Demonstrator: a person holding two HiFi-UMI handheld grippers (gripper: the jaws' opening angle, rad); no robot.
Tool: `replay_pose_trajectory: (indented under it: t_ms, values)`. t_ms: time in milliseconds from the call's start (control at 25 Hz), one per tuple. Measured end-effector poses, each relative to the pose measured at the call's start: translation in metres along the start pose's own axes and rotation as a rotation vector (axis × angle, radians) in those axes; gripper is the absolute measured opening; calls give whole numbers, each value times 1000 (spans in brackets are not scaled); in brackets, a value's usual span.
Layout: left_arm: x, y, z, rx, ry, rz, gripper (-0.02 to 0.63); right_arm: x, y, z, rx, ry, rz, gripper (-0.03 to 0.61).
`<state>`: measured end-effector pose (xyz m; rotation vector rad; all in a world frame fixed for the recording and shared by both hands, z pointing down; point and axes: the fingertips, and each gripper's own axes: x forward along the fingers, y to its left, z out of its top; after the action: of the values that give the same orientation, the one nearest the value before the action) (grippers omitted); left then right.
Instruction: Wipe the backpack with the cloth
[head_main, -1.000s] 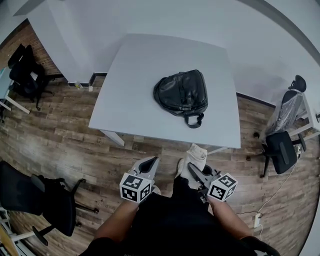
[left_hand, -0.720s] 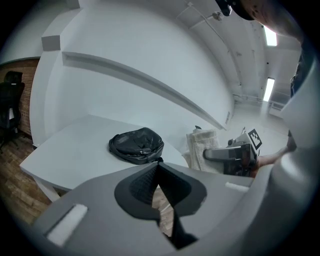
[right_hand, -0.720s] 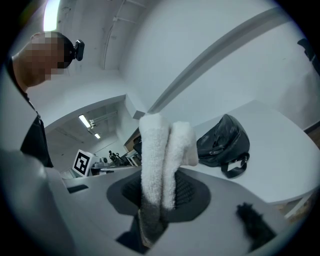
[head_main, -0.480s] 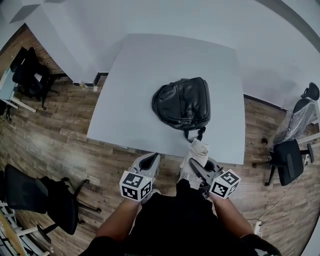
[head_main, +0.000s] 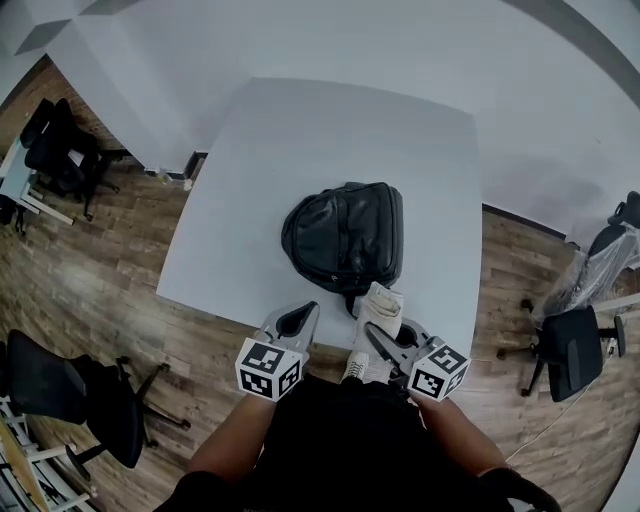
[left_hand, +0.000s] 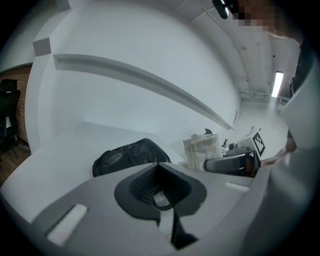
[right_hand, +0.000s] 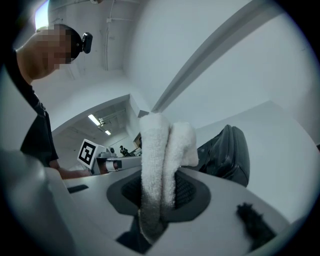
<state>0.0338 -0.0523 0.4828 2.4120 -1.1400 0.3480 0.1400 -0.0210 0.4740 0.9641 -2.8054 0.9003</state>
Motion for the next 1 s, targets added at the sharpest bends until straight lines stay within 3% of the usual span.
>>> replay_pose_trajectory:
  t_ms: [240,480,800,1000]
  values:
    - [16,6,10,-12,0,61,6,9,-25,15,-10,13,45,93]
    - [12,35,13,-22,9,91,6,32,-23,30,-76,20,73,92]
    - [10,89,19,25,60,35,6,84,-22,36,-59,27,-20,92]
    - [6,132,25,38,60,7,6,129,-16,34,-129,73,-75,93]
